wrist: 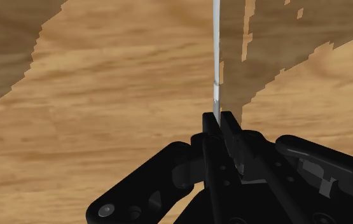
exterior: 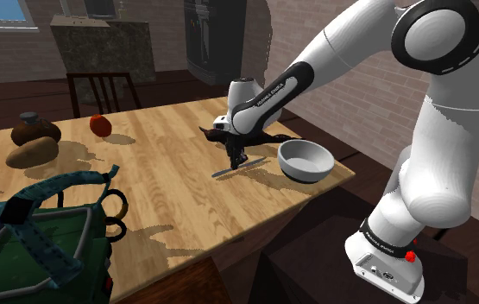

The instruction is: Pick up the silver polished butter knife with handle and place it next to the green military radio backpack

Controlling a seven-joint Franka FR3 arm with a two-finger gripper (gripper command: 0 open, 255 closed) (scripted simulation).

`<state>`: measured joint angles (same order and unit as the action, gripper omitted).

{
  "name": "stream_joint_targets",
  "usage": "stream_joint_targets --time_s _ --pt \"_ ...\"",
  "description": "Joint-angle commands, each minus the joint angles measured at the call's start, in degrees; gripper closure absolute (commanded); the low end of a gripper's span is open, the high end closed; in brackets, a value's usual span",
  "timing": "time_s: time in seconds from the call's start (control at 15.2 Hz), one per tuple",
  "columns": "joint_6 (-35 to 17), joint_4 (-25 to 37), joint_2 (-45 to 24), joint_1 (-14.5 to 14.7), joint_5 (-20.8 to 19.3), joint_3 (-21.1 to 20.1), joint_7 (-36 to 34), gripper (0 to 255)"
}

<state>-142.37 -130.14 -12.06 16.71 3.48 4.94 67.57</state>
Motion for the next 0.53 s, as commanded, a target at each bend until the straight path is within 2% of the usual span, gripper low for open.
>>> stream_joint_targets --time_s 0.0,0.46 --pt "0.7 0.09 0.61 0.03 -0.12 0.04 -0.1 255" --pt "5.73 1.16 4.6 0.15 -0.91 0.26 -0.71 255"
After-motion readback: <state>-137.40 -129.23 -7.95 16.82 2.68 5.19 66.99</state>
